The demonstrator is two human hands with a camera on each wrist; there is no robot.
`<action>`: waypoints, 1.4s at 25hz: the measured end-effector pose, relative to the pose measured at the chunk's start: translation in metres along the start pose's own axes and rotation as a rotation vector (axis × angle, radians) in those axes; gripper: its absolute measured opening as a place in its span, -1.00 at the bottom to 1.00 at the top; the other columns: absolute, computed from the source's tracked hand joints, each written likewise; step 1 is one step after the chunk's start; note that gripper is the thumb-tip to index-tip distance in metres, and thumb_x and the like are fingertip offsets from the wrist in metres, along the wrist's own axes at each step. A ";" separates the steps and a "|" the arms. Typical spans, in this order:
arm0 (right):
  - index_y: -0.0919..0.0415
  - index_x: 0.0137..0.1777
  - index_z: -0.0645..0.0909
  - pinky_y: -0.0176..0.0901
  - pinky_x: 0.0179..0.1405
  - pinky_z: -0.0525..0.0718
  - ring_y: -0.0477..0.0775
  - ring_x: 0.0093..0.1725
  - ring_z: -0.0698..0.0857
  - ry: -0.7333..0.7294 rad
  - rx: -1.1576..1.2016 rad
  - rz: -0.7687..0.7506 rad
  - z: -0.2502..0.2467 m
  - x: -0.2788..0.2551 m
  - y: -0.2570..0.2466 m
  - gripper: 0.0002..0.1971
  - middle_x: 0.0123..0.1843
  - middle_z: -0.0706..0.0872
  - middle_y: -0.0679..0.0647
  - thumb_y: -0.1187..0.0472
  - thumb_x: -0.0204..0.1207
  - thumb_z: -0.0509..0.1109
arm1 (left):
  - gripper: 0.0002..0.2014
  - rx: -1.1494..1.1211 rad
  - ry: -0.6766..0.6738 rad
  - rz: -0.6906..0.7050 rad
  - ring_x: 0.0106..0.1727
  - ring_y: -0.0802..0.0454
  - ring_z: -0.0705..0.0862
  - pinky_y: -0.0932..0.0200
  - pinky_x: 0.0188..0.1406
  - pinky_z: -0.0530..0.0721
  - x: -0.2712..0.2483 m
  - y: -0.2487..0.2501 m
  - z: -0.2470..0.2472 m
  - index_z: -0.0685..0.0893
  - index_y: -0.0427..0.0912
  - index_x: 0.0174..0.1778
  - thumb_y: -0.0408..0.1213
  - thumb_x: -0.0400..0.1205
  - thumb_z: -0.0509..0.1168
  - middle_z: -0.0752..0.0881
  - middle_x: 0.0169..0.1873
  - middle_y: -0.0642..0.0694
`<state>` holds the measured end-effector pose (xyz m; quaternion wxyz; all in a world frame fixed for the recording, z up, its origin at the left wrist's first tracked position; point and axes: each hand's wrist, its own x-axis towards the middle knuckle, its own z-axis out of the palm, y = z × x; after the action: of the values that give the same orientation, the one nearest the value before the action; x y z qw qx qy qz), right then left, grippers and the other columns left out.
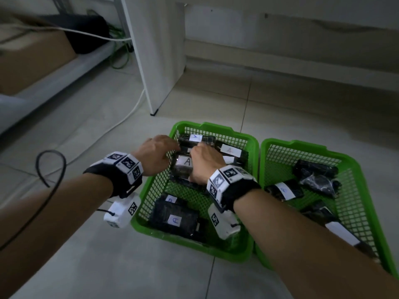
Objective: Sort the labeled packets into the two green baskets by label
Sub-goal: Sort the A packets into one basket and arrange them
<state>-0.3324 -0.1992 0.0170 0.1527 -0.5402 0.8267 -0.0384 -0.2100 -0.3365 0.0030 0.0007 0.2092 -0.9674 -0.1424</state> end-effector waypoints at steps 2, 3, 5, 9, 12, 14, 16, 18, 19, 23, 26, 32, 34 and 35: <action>0.26 0.19 0.63 0.01 0.17 0.64 0.20 0.30 0.59 0.009 -0.051 -0.024 0.011 0.004 0.000 -0.60 0.23 0.65 0.14 0.18 0.42 0.67 | -0.41 0.153 -0.095 0.044 0.67 -0.05 0.23 -0.18 0.65 0.13 -0.004 0.004 0.005 0.49 0.02 0.55 -0.26 0.53 0.20 0.47 0.56 0.05; 0.26 0.18 0.63 0.01 0.19 0.64 0.21 0.32 0.58 0.019 -0.037 -0.020 0.015 0.006 0.001 -0.61 0.22 0.67 0.15 0.21 0.43 0.67 | -0.42 0.234 -0.130 0.071 0.71 -0.01 0.11 -0.19 0.69 -0.06 -0.004 0.006 0.008 0.44 0.07 0.59 -0.16 0.58 0.15 0.39 0.61 0.11; 0.25 0.18 0.61 -0.03 0.16 0.64 0.21 0.31 0.57 0.048 0.015 0.000 0.019 0.008 0.004 -0.59 0.24 0.63 0.16 0.26 0.40 0.69 | -0.45 0.328 -0.190 0.098 0.74 0.04 -0.04 -0.24 0.67 -0.33 -0.003 0.011 0.010 0.38 0.12 0.63 -0.10 0.65 0.13 0.26 0.67 0.18; 0.22 0.31 0.59 0.03 0.29 0.60 0.19 0.38 0.48 0.061 -0.019 -0.026 0.023 0.009 0.009 -0.40 0.39 0.50 0.13 0.14 0.33 0.74 | -0.47 0.334 -0.125 0.113 0.70 0.10 0.16 -0.28 0.66 -0.33 0.001 0.010 0.010 0.45 0.07 0.56 -0.08 0.61 0.23 0.42 0.59 0.14; 0.22 0.33 0.61 0.08 0.35 0.53 0.18 0.39 0.49 0.013 -0.064 -0.029 0.023 0.009 0.008 -0.42 0.36 0.60 0.09 0.00 0.39 0.69 | -0.38 0.391 -0.114 0.134 0.62 0.07 0.32 -0.16 0.68 -0.01 0.002 0.006 0.014 0.42 0.05 0.56 0.04 0.56 0.39 0.47 0.55 0.08; 0.19 0.31 0.60 0.08 0.34 0.52 0.20 0.42 0.47 0.071 -0.084 -0.032 0.019 0.003 0.004 -0.44 0.36 0.59 0.10 0.01 0.40 0.68 | -0.34 0.370 -0.087 0.138 0.59 0.04 0.37 -0.11 0.64 0.15 0.000 0.007 0.016 0.42 0.04 0.55 0.05 0.53 0.42 0.48 0.54 0.04; 0.16 0.13 0.61 0.01 0.08 0.60 0.20 0.29 0.61 0.119 0.002 -0.046 0.014 -0.009 -0.003 -0.63 0.18 0.65 0.10 0.11 0.42 0.65 | -0.34 0.315 -0.059 0.143 0.56 0.01 0.42 -0.12 0.64 0.17 -0.004 0.008 0.017 0.47 0.01 0.51 0.05 0.48 0.43 0.52 0.50 0.01; 0.13 -0.10 0.60 -0.10 -0.19 0.60 0.16 0.03 0.75 -0.014 0.138 -0.044 0.016 -0.023 -0.011 -0.75 -0.09 0.69 0.05 0.14 0.42 0.64 | -0.38 0.292 -0.037 0.157 0.53 0.01 0.46 -0.11 0.65 0.18 -0.009 0.008 0.015 0.53 -0.02 0.44 0.03 0.45 0.43 0.56 0.45 0.00; 0.15 -0.11 0.63 -0.11 -0.22 0.64 0.14 -0.04 0.75 -0.131 0.159 -0.057 0.020 -0.029 -0.015 -0.72 -0.12 0.69 0.04 0.09 0.38 0.67 | -0.43 0.293 -0.027 0.167 0.50 0.00 0.49 -0.10 0.64 0.20 -0.012 0.008 0.013 0.57 -0.03 0.40 0.01 0.45 0.43 0.59 0.42 -0.01; 0.20 0.23 0.68 -0.07 0.01 0.73 0.16 0.11 0.72 -0.400 0.060 -0.080 0.034 -0.043 -0.021 -0.52 0.19 0.71 0.11 0.08 0.38 0.71 | -0.73 0.238 0.035 0.199 0.28 0.00 0.64 -0.06 0.45 0.52 -0.020 0.011 0.010 0.68 -0.04 0.16 -0.20 0.55 0.34 0.71 0.19 -0.01; 0.23 0.20 0.71 -0.04 -0.05 0.77 0.11 0.01 0.75 -0.409 0.250 -0.005 0.014 -0.041 -0.009 -0.70 0.13 0.74 0.12 0.16 0.53 0.59 | -0.86 -0.148 -0.060 0.096 -0.03 0.03 0.75 0.04 0.03 0.72 -0.020 0.027 -0.002 0.73 -0.03 -0.05 -0.15 0.67 0.27 0.77 -0.08 0.03; 0.26 0.03 0.73 -0.09 -0.38 0.82 0.12 -0.21 0.80 -0.034 0.756 0.176 -0.044 -0.046 0.058 -0.75 -0.08 0.79 0.15 0.32 0.41 0.68 | -0.81 -0.745 -0.288 -0.030 -0.17 -0.22 0.77 -0.01 -0.19 0.73 -0.005 0.063 -0.021 0.80 -0.10 0.14 -0.21 0.63 0.43 0.84 -0.11 -0.23; 0.17 -0.04 0.72 -0.01 -0.22 0.86 0.05 -0.16 0.83 0.288 0.775 0.308 -0.045 -0.048 0.075 -0.66 -0.10 0.80 0.07 0.23 0.26 0.78 | -0.81 -1.000 -0.152 -0.194 -0.28 -0.12 0.76 0.17 -0.38 0.71 0.005 0.074 -0.017 0.78 -0.27 0.14 -0.33 0.65 0.39 0.82 -0.07 -0.36; 0.14 -0.07 0.73 0.03 -0.18 0.87 0.03 -0.18 0.84 0.378 0.789 0.343 -0.045 -0.050 0.080 -0.66 -0.15 0.82 0.04 0.21 0.23 0.79 | -0.80 -1.154 -0.090 -0.285 -0.27 -0.08 0.77 0.20 -0.35 0.73 0.011 0.079 -0.015 0.74 -0.32 0.18 -0.36 0.67 0.34 0.80 -0.01 -0.40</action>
<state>-0.3973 -0.1258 0.0521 0.1972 -0.2802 0.8395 -0.4216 -0.2513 -0.2766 0.0385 0.0542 0.2964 -0.6954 -0.6524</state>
